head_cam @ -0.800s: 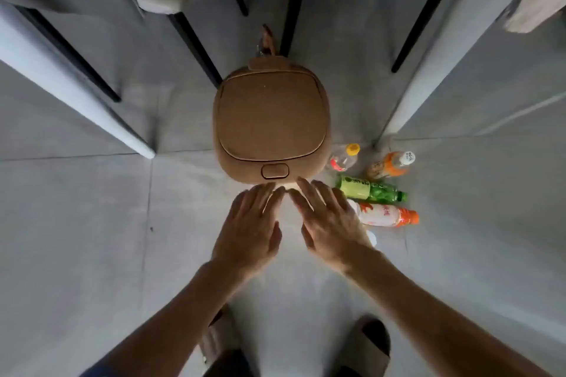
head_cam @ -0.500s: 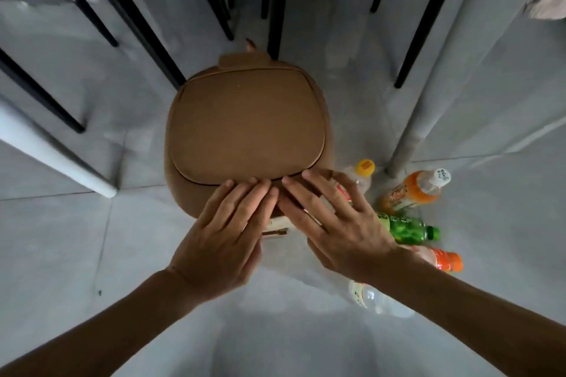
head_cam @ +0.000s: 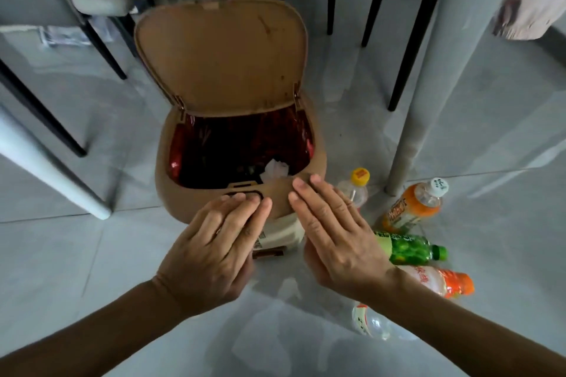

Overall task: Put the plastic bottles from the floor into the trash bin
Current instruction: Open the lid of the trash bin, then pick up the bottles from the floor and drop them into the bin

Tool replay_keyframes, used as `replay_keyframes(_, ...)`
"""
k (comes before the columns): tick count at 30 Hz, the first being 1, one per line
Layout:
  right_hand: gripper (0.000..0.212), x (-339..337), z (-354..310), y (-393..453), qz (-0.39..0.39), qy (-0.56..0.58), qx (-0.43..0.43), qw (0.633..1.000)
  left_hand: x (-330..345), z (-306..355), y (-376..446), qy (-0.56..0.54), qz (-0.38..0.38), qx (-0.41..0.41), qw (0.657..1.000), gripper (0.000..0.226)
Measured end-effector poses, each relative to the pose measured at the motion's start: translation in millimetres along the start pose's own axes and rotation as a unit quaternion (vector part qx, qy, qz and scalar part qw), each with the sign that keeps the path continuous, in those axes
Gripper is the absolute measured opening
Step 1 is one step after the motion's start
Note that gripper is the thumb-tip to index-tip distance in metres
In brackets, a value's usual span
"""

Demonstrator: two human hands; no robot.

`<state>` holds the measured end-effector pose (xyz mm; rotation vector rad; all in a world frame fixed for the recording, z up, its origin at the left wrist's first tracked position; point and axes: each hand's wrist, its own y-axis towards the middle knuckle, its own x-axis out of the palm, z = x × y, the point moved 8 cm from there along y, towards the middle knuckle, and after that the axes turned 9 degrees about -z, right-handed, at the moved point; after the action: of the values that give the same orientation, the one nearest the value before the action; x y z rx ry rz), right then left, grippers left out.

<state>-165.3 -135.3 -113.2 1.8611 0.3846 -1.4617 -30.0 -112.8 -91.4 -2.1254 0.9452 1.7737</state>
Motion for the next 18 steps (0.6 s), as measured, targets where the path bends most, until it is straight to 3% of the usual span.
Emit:
replay_keyframes(5,0.061,-2,1,-2,-0.02,-0.01,0.004,1.0,-4,-5,-2,0.054,-0.027,0.024,0.998,0.062)
replay_keyframes(10,0.061,-7,7,-8,-0.018,0.027,0.021,0.999,-10,17,16,0.028,-0.034,0.03,0.999,0.063)
replay_keyframes(15,0.045,-18,57,-23,-0.006,0.067,0.141,0.988,-24,53,51,-0.017,-0.015,0.099,0.995,0.05)
replay_keyframes(18,0.049,-10,95,-36,-0.044,0.067,0.211,0.974,-23,74,83,-0.046,-0.012,0.122,0.991,0.047)
